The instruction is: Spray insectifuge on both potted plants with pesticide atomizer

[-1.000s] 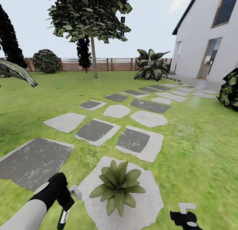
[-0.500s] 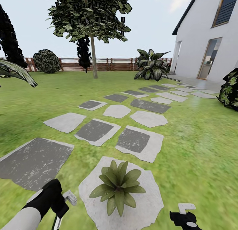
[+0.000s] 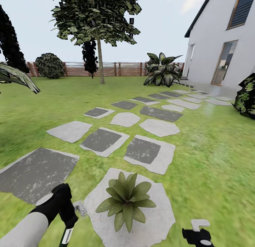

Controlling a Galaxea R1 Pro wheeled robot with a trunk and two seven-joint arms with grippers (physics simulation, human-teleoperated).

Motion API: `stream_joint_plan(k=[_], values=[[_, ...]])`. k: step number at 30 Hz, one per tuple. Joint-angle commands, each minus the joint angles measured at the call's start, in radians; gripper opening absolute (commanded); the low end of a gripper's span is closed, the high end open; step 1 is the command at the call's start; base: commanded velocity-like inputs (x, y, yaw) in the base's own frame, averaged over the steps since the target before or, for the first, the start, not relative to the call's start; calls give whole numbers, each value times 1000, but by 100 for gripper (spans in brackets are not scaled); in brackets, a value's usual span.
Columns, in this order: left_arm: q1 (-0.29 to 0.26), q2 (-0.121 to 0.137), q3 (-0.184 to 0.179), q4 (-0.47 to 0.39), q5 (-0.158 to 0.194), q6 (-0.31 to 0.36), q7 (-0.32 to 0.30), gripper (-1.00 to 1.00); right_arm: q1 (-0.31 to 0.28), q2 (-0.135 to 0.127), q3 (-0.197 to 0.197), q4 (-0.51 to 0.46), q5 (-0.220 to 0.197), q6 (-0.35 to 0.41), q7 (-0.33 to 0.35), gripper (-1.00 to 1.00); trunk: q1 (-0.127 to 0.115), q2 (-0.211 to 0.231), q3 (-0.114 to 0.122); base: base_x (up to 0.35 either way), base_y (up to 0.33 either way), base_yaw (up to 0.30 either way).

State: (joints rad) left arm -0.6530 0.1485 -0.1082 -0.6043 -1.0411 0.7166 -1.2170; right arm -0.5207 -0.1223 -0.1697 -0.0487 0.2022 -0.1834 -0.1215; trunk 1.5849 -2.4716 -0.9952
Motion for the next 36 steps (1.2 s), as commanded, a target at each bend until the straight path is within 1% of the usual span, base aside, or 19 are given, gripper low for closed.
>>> stream_joint_plan(k=[1,2,3,4,8,12,21,25,31,36], values=[[2,9,-5,-1,-3,8,-6,-100,0,0,-8,1,11,-4,-3,100,0,0,-1,0,0,0],[5,21,-5,-1,-4,8,-7,-100,0,0,-8,1,11,-4,-3,100,0,0,-1,0,0,0],[7,28,-6,0,-5,8,-7,-100,0,1,-8,1,11,-4,-3,100,0,0,-1,0,0,0],[8,30,-7,0,-6,8,-7,-100,0,1,-8,1,11,-4,-3,100,0,0,-1,0,0,0],[10,24,-8,0,-7,11,-5,-100,1,1,-8,1,11,-4,-3,100,0,0,-1,7,-3,0],[9,15,-4,-9,-5,18,-4,-100,1,1,-8,1,10,-3,-3,100,0,0,-1,151,-100,0],[4,15,-5,-17,-6,19,-1,-100,1,3,-8,-2,5,-1,-4,100,0,0,-1,29,-18,0],[-4,14,-4,-18,-5,20,-1,-100,1,3,-10,-4,5,-1,-4,100,15,-28,-17,0,0,0],[-6,13,-4,-19,-5,21,-1,-100,1,3,-10,-5,5,-1,-4,100,18,-30,-50,0,0,0],[-8,3,-4,-36,-5,24,-2,-100,1,0,-11,-10,6,-5,-4,100,20,-31,-75,0,0,0]])
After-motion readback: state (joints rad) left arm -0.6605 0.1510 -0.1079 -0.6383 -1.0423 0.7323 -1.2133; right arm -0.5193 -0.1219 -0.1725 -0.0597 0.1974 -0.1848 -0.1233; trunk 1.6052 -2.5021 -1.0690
